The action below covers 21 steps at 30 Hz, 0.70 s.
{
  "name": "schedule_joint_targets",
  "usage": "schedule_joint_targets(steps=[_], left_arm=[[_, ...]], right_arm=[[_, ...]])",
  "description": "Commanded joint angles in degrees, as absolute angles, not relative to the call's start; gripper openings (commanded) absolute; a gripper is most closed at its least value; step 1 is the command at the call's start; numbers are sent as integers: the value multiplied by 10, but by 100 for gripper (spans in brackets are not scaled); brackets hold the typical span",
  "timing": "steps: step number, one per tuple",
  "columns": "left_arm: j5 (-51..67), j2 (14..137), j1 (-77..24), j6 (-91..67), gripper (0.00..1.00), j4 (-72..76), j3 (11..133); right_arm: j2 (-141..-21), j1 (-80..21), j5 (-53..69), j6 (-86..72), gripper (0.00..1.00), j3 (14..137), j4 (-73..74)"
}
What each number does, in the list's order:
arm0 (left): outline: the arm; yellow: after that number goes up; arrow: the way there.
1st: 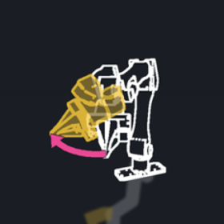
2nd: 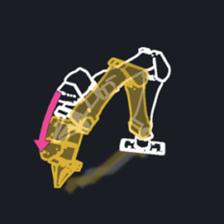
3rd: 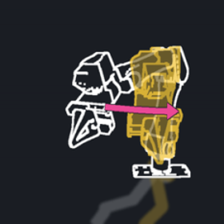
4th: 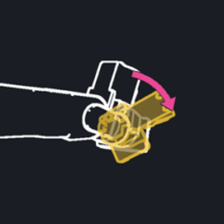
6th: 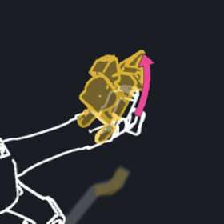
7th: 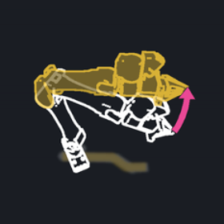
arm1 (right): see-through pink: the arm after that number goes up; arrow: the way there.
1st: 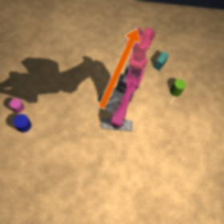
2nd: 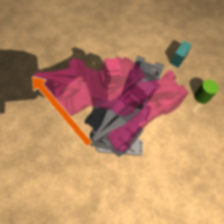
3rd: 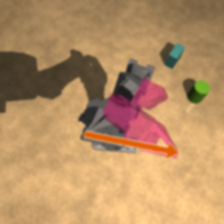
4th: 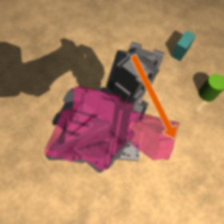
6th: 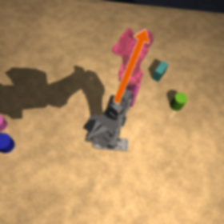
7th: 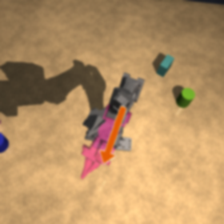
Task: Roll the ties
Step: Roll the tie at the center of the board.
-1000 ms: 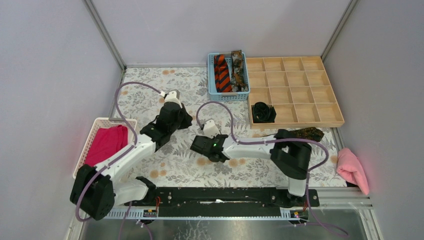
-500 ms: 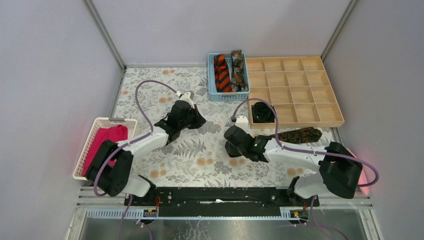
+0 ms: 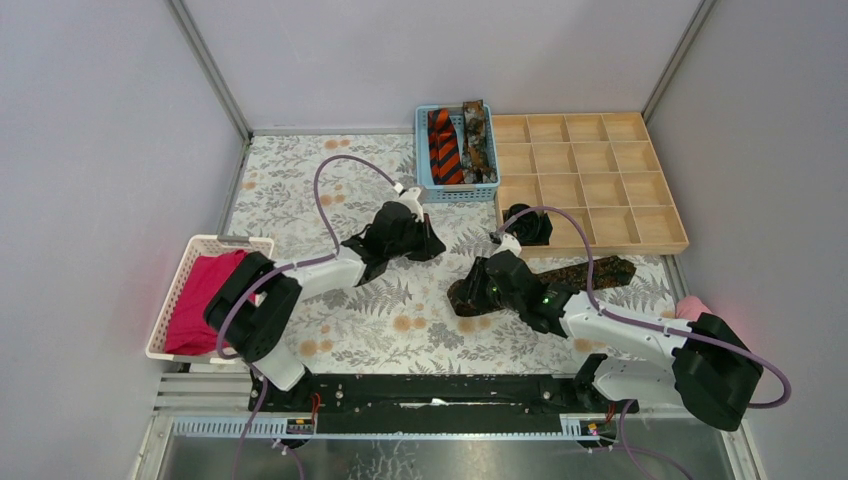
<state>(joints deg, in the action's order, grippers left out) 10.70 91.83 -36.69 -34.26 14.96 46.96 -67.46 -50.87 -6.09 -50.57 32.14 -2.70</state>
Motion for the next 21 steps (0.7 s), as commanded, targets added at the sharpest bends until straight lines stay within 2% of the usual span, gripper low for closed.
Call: schedule_joint_targets(steps=[1,7,15,21], left_arm=[[166,968,-378,-317,0,212,500],[219,1023,-392,-290,0,253,516],[355,1066,-404,-298,0,319,507],[393,1071,-436,-261,0,262,506]], right_arm=[[-661,-486,-22,-529,30,323,-23],[-659,-467,23,-551,29,277,-78],[-655,-452,37,-548,28,262,-91],[-640,-437,29,-535,28,264,-68]])
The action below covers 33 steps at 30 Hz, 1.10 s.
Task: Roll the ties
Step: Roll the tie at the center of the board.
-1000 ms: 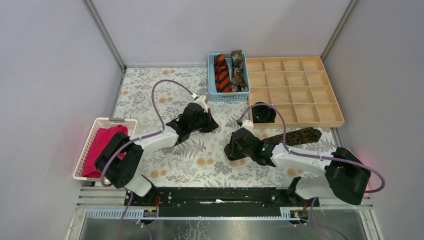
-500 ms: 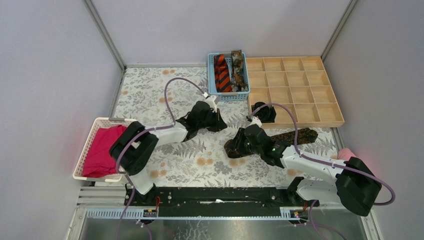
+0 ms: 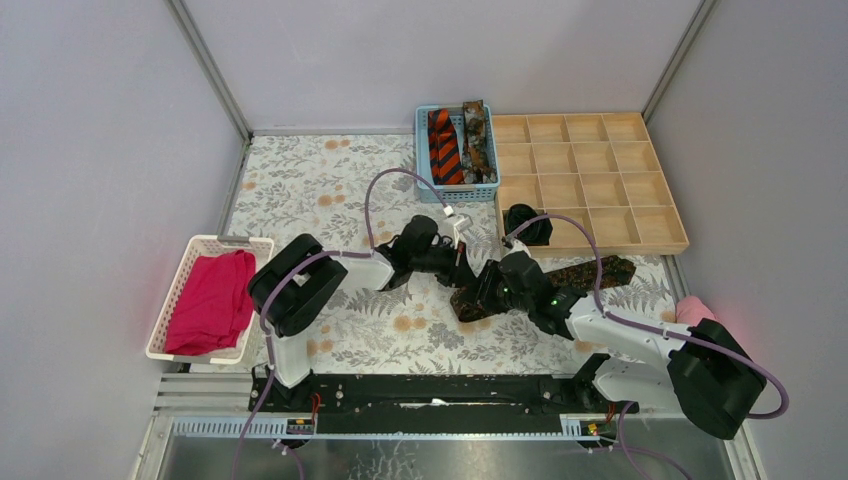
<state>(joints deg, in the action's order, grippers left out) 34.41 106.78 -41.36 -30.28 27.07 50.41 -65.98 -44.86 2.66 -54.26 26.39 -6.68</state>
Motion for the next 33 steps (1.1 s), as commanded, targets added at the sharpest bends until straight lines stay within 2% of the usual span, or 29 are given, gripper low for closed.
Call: schedule_joint_targets(steps=[1,16,25,33], left_arm=[[394,1070,-438,-255,0,250,506],[422,1081,-442,-156,0,32,549],[447,1112,-444,-120,0,-19,597],[452,1148,-444,-104,0,-59,654]], right_arm=[[-637,-434,28,-535,28,263,-68],[-602,-401,20,-527,27,237,-51],[-595,-389,3,-523,27,228,-20],[-580,-382,-59,-516,27,219,38]])
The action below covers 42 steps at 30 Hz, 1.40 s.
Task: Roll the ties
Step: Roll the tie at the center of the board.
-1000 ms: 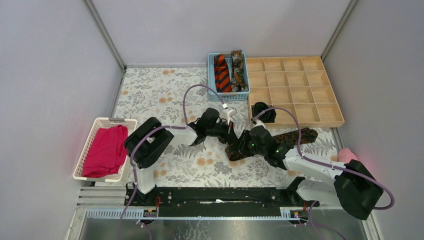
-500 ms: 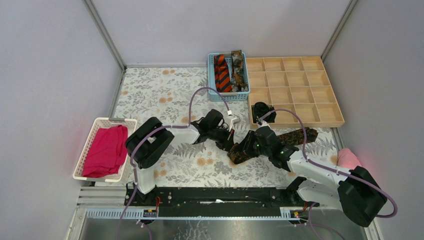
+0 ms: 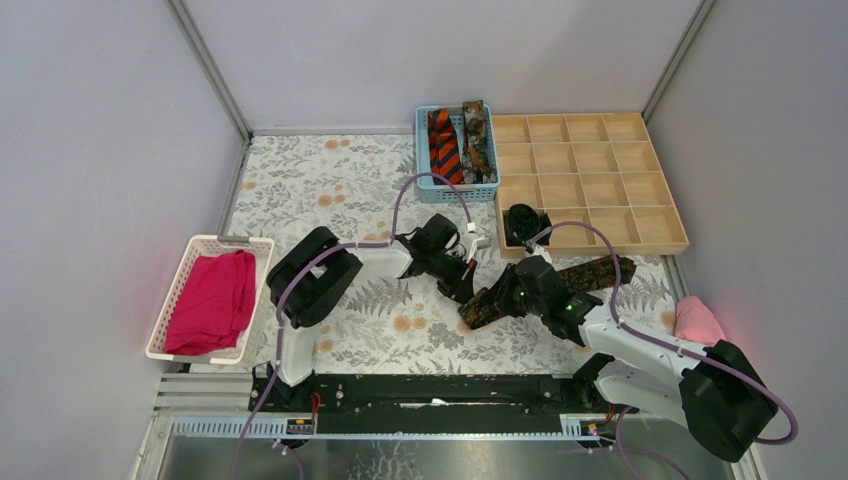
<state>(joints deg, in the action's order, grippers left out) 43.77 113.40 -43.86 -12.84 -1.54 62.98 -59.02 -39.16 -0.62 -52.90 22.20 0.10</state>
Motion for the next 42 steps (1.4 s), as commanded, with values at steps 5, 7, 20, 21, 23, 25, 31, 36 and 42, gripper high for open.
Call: schedule_joint_targets(steps=[5,7,20,21,23,25,31,36,42], left_arm=[[445,1159,-443,-95,0,-78,680],[440,1164,-443,-95,0,-80,687],[397,1165,-442,-102,0,-74,697],[396,1165,-442,-103,0,-72,697],[393,1167,-442,-108,0,-67,701],[401,1171,-441,-111,0,-65,707],[405,1181,-441,-113,0,-65,717],[398,1188,-441,-113,0,-64,721],[390,1195,-436,-121,0,-54,718]], right_arm=[[-595,-378,-82,-505,28,218,44],[-606,-377,-93,-500,30,221,46],[-667,-376,-129,-461,38,266,85],[-669,-376,-125,-457,40,268,84],[-671,-376,-120,-451,41,274,87],[-663,-376,-124,-445,41,283,99],[-607,-376,-114,-413,56,306,126],[-561,-376,-110,-400,69,320,153],[-542,-384,-94,-389,56,334,237]])
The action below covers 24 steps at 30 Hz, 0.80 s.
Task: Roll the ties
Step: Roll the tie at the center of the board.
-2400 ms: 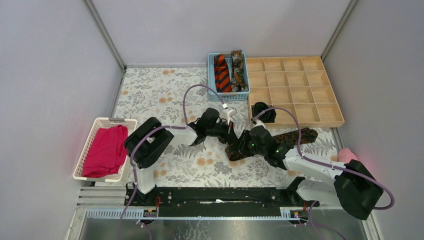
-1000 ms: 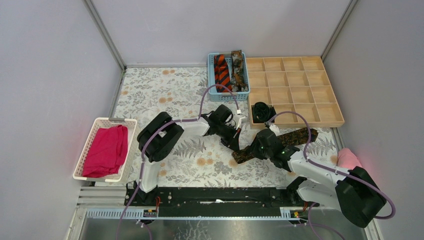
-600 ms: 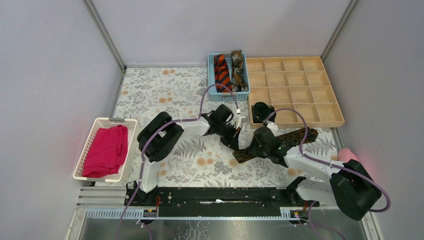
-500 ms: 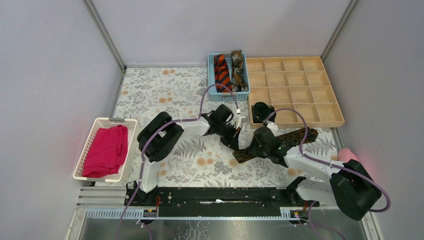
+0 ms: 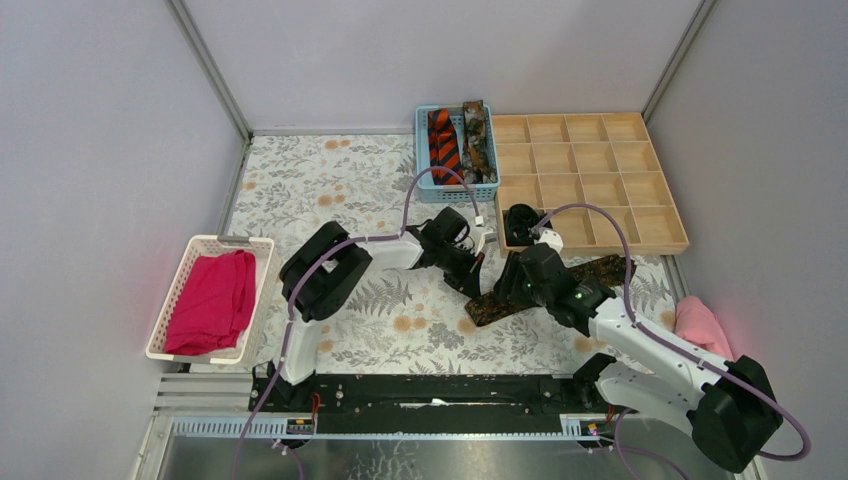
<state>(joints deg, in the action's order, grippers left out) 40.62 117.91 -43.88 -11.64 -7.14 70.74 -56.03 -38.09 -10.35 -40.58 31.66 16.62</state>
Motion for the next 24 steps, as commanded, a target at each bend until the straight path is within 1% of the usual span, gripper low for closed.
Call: schedule_joint_targets(steps=[1,5,7,10,13,15,18,24], left_arm=[[386,1195,-435,-122,0,-52,718],[375,1200,-423,-128,0,-46,722],[371,1205,-418,-134,0,-48,728],[360,1212,-416,-146,0,-42,729],[358,1214,-417,-165,0,-19,720],[361,1212,-417,-173,0,-5,711],[365,1210,-417,-184,0,15,692],[362,1204,-423,-217,0,61,647]], right_arm=[[-533,-389,-96,-393,46,328,245],[-490,-399,-97,-414,18,302,283],[-475,-403,-90,-423,12,288,292],[-471,-410,-67,-438,5,261,281],[-488,-437,-65,-457,0,246,262],[-508,-471,-85,-469,0,248,263],[-544,-496,-104,-475,0,254,262],[-596,-504,-116,-472,0,255,226]])
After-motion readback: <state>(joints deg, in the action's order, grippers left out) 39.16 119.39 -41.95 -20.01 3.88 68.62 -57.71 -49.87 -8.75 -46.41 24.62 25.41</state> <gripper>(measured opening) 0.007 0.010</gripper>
